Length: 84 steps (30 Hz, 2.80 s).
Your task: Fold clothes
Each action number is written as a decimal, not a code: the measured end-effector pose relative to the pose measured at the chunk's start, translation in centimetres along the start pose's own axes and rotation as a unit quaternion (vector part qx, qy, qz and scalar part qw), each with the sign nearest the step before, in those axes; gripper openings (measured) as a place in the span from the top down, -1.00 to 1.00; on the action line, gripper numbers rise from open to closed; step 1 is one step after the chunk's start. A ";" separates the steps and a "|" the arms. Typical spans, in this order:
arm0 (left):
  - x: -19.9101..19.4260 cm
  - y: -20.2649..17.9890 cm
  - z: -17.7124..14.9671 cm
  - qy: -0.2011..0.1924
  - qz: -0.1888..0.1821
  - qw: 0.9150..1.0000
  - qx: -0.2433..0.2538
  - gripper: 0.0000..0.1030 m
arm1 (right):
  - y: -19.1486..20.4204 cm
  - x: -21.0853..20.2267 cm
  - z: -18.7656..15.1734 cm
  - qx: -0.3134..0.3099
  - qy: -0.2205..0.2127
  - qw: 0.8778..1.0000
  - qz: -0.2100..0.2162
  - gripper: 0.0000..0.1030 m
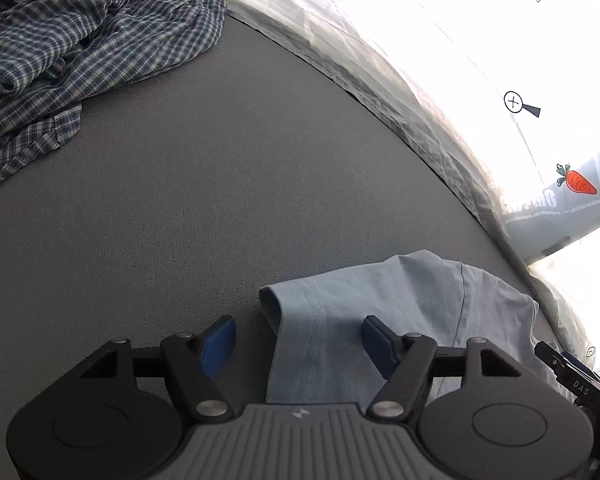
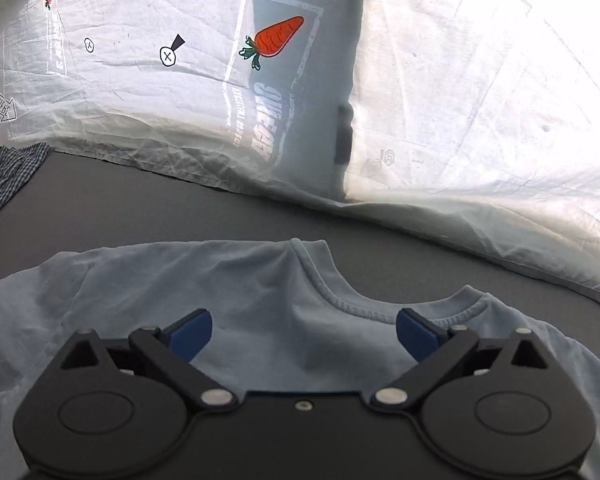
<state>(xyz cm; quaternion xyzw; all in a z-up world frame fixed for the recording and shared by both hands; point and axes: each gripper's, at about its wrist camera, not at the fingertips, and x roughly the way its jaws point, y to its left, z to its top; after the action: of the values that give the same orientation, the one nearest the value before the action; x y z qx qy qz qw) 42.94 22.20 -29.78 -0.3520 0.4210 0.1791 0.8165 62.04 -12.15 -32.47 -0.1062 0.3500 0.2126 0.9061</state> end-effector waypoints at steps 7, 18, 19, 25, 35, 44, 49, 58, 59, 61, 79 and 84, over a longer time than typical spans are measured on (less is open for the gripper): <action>1.0 -2.0 0.3 -0.003 0.001 1.000 0.020 0.80 | 0.0 4.5 1.4 0.020 0.032 0.999 0.021 0.56; -5.0 -7.3 -0.7 -0.170 0.119 0.964 0.168 0.68 | 0.0 2.3 1.3 0.021 -0.018 0.999 -0.020 0.43; -3.8 -6.4 -0.5 -0.146 0.141 0.968 0.150 0.62 | 0.3 2.8 1.3 0.015 -0.010 0.999 -0.036 0.21; -3.9 0.2 -0.8 -0.117 0.138 0.983 0.033 0.09 | 0.9 -0.3 -0.1 0.000 -0.032 0.997 -0.074 0.00; -2.7 -0.4 -5.4 -0.024 0.019 0.999 0.040 -0.10 | 2.0 -7.6 -8.2 0.042 0.031 0.995 -0.085 0.00; -2.3 -2.4 -5.7 -0.047 0.093 0.994 0.022 0.94 | 1.6 -11.9 -12.5 0.073 0.069 0.990 -0.100 0.00; -2.4 -1.7 -6.2 -0.005 0.134 0.991 0.003 0.90 | 1.1 -13.6 -13.5 0.078 0.073 0.988 -0.115 0.00; -4.4 -2.3 -7.3 -0.003 0.126 0.991 0.046 0.21 | 1.0 -18.3 -14.6 0.113 0.057 0.986 -0.111 -0.21; -5.0 -2.2 -7.6 0.003 0.113 0.993 0.044 0.14 | 1.1 -19.0 -14.9 0.122 0.054 0.985 -0.105 -0.25; -6.1 -2.0 -8.6 0.015 0.102 0.994 0.046 -0.09 | 1.2 -20.3 -15.5 0.142 0.051 0.984 -0.091 -0.26; -13.4 3.1 -20.2 0.054 0.104 0.991 0.056 -0.53 | 5.6 -24.9 -19.5 0.161 0.050 0.985 0.041 0.51; -13.5 4.7 -17.1 0.030 0.093 0.995 0.005 -0.56 | 7.6 -22.2 -17.0 0.179 0.060 0.977 0.103 0.51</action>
<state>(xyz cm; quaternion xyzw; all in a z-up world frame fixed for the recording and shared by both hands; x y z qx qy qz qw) 22.71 13.13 -27.57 -0.3126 0.4769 0.2419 0.7851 33.72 -18.11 -30.18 0.0817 0.4451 0.2322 0.8610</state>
